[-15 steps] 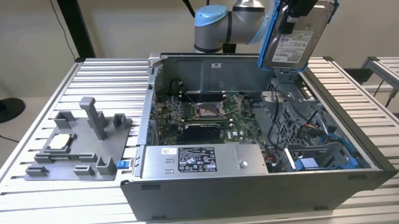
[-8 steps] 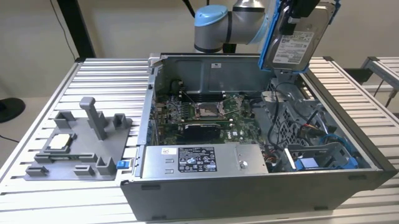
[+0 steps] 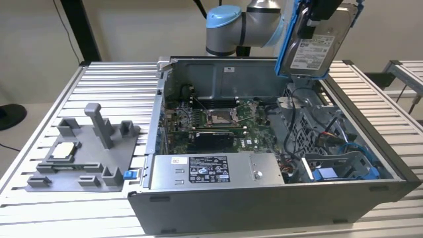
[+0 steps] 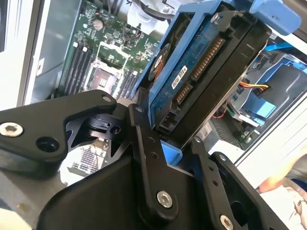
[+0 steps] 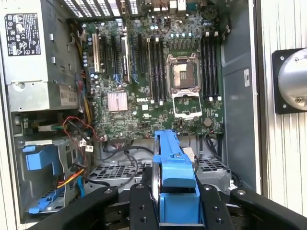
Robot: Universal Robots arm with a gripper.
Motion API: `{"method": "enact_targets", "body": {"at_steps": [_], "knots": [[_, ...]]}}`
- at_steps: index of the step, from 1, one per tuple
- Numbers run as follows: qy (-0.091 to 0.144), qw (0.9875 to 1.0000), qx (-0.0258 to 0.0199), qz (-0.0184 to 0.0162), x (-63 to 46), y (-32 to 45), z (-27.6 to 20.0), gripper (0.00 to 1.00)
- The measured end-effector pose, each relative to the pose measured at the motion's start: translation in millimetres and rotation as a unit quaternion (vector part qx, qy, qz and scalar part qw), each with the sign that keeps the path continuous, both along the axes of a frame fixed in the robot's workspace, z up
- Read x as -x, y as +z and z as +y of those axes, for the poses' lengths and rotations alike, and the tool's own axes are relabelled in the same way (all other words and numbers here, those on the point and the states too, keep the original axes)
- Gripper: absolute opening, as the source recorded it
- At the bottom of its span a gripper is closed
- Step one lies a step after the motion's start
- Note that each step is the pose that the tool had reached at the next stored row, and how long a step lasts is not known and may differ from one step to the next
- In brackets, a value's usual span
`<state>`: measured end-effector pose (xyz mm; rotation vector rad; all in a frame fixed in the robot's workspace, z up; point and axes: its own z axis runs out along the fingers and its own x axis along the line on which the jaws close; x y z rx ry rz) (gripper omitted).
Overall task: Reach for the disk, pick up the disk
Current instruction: 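Pick up the disk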
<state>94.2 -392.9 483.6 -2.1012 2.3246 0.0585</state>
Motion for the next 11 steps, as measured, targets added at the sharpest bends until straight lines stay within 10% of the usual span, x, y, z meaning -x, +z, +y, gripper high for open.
{"method": "enact_targets", "body": {"at_steps": [11], "knots": [[0.000, 1.0000, 0.0000, 0.0000, 0.0, 0.0, -12.3, 0.00]]}}
